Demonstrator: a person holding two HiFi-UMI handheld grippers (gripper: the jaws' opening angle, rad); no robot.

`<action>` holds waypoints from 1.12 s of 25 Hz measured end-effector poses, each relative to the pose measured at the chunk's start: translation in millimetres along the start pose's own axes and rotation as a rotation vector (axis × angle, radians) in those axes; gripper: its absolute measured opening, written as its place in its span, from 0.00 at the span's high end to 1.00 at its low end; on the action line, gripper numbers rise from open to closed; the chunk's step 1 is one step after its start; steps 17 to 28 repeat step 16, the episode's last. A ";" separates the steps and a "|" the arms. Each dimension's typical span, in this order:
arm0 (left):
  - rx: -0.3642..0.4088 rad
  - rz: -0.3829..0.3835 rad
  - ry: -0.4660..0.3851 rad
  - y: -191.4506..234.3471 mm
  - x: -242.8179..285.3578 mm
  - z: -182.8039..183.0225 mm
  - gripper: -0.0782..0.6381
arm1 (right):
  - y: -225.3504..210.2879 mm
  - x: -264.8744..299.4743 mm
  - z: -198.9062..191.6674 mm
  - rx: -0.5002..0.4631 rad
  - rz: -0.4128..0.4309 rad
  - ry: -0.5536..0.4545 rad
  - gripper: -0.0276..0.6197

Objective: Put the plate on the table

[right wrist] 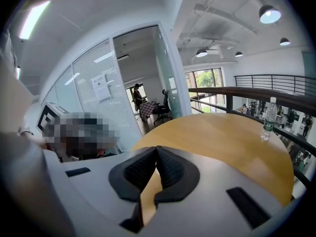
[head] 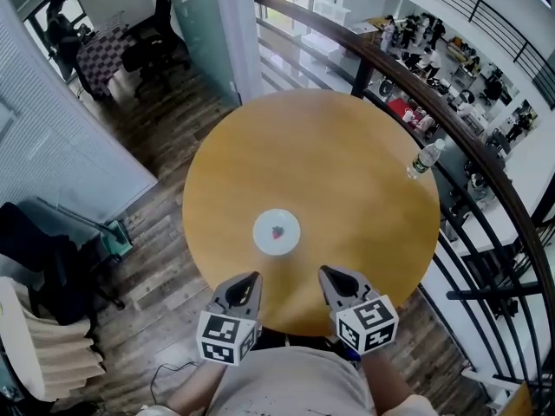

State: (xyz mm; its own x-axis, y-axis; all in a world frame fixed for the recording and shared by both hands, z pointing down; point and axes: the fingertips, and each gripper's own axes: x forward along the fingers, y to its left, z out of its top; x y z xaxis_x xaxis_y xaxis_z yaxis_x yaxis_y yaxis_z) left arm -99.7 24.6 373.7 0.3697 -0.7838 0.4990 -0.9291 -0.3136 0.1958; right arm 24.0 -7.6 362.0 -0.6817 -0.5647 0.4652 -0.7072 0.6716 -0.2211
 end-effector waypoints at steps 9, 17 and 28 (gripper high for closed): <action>0.014 -0.006 -0.008 -4.1 -4.0 4.7 0.86 | 3.5 -4.4 3.9 0.024 0.016 -0.020 0.92; 0.015 -0.015 -0.007 -1.2 -10.8 1.8 0.86 | 14.7 -2.6 10.1 0.028 0.030 -0.028 0.92; 0.015 -0.015 -0.007 -1.2 -10.8 1.8 0.86 | 14.7 -2.6 10.1 0.028 0.030 -0.028 0.92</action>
